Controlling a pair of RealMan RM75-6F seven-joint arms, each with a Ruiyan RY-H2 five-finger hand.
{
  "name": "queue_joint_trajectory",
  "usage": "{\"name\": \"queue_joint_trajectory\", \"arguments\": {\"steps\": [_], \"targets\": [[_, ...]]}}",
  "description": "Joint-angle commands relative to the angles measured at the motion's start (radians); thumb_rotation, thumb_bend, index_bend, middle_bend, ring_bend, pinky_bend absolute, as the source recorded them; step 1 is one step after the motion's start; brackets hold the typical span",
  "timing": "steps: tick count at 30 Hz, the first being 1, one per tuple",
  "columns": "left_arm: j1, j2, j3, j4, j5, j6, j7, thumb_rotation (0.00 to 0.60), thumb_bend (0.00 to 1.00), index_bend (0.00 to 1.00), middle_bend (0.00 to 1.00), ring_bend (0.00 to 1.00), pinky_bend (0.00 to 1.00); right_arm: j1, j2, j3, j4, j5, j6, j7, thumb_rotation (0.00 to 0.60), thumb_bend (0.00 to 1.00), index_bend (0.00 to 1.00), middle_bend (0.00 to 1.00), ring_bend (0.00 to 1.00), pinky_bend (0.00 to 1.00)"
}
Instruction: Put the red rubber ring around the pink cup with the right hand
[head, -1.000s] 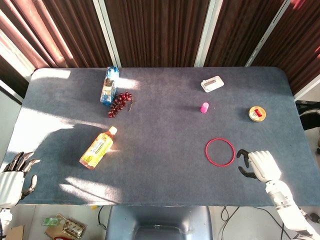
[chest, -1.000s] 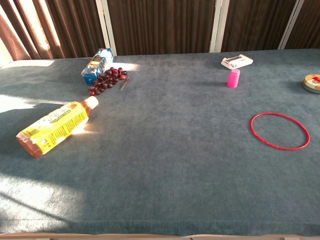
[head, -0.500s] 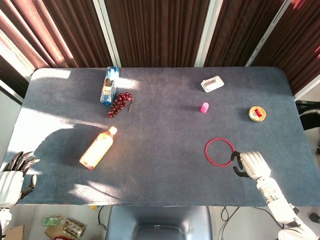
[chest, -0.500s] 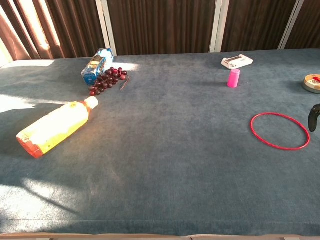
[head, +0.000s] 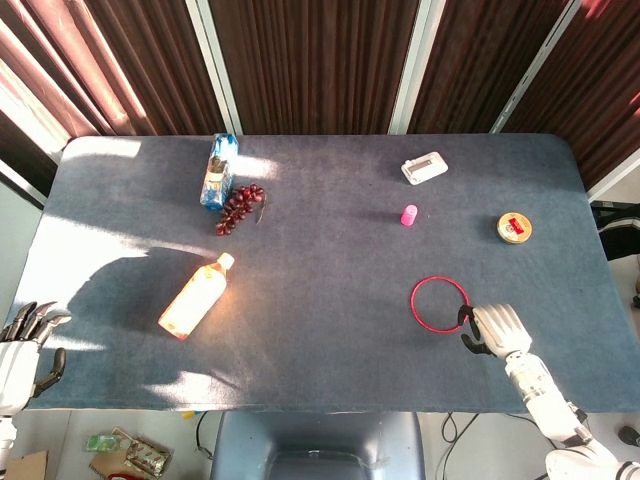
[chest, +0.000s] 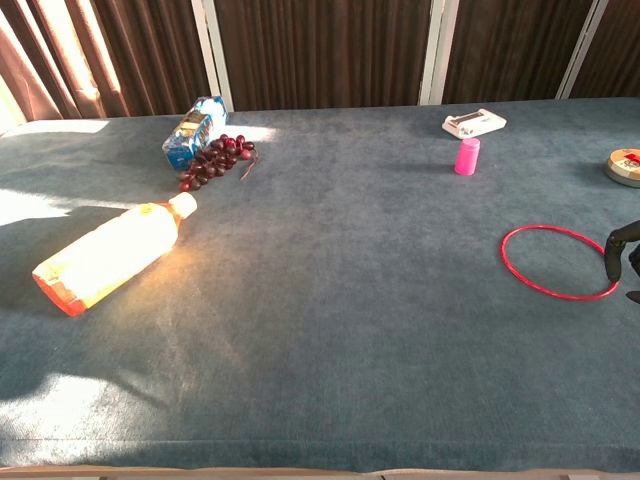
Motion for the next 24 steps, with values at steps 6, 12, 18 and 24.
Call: {"name": "queue_joint_trajectory", "arguments": {"steps": [6,12,18,24], "targets": [[0.0,0.001,0.0,0.001,0.003,0.001,-0.003,0.6,0.52,0.28,0.14,0.08,0.29,0.017,-0.038,0.001,0.052,0.006,-0.02,0.026,0.6,0.46,0.61,0.82,0.85,1.0],[0.001,0.002,-0.002,0.003,0.0,0.003,-0.007,0.6,0.52,0.28,0.14,0.08,0.29,0.025,-0.056,0.002,0.085,0.007,-0.027,0.044,0.6,0.46,0.61,0.82,0.85,1.0],[0.0,0.002,-0.002,0.002,0.002,0.002,-0.007,0.6,0.52,0.28,0.14,0.08,0.29,0.027,-0.065,-0.001,0.1,0.004,-0.026,0.052,0.6,0.47,0.62,0.82,0.85,1.0],[0.0,0.003,-0.002,0.002,0.002,0.001,-0.009,0.6,0.52,0.28,0.14,0.08,0.29,0.029,-0.071,-0.004,0.113,0.005,-0.027,0.051,0.6,0.47,0.64,0.83,0.85,1.0]]}}
